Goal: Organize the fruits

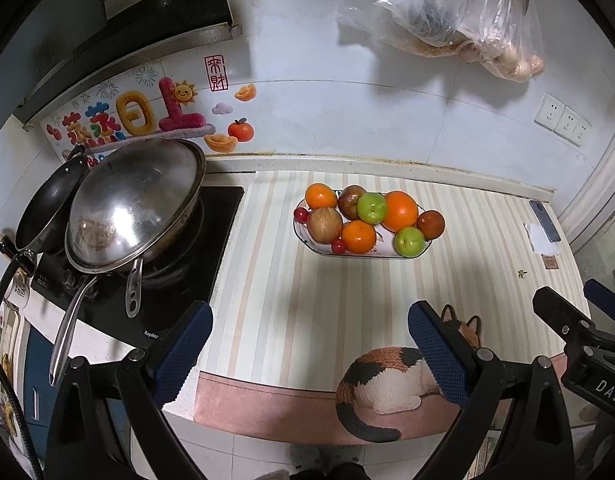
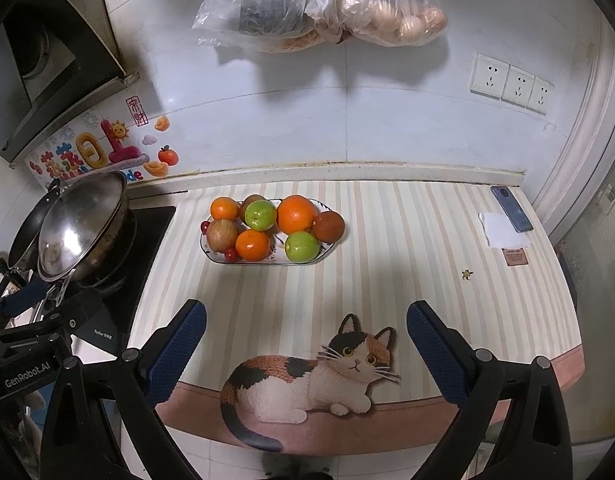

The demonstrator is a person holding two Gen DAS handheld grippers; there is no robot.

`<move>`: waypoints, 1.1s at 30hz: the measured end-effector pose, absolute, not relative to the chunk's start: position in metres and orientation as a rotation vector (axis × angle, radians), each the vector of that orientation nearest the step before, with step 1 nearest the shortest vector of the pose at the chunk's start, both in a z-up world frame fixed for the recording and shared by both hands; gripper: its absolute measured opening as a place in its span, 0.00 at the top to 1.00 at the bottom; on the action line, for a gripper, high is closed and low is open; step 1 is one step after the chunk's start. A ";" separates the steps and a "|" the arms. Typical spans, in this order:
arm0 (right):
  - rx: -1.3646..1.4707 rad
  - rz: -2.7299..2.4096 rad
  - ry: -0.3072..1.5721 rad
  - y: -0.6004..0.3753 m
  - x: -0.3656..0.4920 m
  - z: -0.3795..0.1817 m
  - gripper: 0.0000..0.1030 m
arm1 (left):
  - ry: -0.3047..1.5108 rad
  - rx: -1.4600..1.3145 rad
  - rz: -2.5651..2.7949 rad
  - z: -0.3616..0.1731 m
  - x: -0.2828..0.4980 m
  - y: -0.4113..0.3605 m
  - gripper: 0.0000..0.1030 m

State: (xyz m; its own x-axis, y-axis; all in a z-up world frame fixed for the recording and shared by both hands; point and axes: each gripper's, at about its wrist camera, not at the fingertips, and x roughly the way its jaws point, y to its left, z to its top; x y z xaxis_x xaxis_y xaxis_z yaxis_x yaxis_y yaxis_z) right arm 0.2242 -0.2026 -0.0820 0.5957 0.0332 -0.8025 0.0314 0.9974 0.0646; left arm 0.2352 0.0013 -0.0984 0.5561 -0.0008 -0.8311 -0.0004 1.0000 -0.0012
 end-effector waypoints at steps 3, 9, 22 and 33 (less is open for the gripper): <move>0.077 0.006 0.937 -0.203 0.223 -0.082 0.01 | 0.983 -0.002 -0.001 -0.099 0.233 0.002 0.03; 0.074 0.013 0.936 -0.203 0.222 -0.081 0.01 | 0.983 -0.005 -0.004 -0.100 0.232 0.002 0.03; 0.075 0.013 0.936 -0.205 0.221 -0.079 0.01 | 0.980 -0.006 -0.011 -0.097 0.227 0.000 0.03; 0.067 0.020 0.929 -0.204 0.220 -0.075 0.01 | 0.974 0.000 -0.018 -0.093 0.226 0.000 0.03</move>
State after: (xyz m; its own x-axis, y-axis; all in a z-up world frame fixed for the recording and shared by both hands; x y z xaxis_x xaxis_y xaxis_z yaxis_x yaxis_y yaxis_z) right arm 0.2204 -0.2044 -0.0749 0.5990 0.0461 -0.7994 0.0121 0.9977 0.0665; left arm 0.2263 0.0003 -0.0933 0.5622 -0.0151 -0.8269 0.0152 0.9999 -0.0079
